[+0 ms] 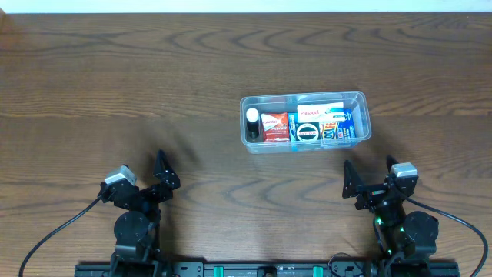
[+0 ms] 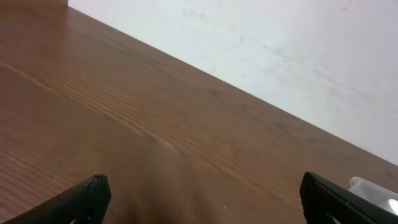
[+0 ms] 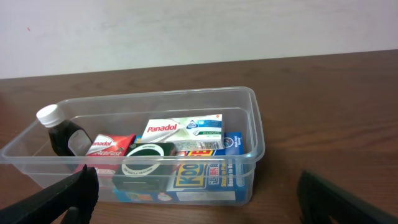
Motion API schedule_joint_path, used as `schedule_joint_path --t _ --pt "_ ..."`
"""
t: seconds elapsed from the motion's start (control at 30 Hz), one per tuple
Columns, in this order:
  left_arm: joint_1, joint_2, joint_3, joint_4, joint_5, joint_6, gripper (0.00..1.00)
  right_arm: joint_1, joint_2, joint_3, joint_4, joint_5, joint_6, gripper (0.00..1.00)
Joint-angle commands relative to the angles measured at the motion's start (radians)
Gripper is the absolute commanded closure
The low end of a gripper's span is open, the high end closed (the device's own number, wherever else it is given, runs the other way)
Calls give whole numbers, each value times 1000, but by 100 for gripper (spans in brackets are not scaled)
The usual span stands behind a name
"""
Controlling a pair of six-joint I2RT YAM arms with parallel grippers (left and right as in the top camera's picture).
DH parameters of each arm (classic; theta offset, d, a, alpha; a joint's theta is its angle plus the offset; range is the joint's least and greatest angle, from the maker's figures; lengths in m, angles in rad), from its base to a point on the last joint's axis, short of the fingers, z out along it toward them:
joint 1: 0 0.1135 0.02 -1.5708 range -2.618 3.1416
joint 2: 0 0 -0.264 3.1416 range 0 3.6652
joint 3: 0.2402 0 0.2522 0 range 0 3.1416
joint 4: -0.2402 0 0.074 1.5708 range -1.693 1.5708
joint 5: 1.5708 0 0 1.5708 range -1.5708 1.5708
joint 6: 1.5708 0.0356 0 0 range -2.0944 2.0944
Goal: Pack container
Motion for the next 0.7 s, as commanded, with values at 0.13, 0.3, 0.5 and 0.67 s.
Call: schedule_joint_path --t 0.13,0.3,0.5,0.67 --pt "6 -13 -29 -10 -15 17 2 8 -5 -2 -5 7 -12 1" --pt "16 -35 -29 -10 -15 17 2 8 -5 -2 -5 7 -12 1" --pt "29 -35 -29 -10 -15 17 2 8 -5 -2 -5 7 -12 1" --pt "29 -34 -29 -10 -15 17 2 8 -5 -2 -5 7 -12 1"
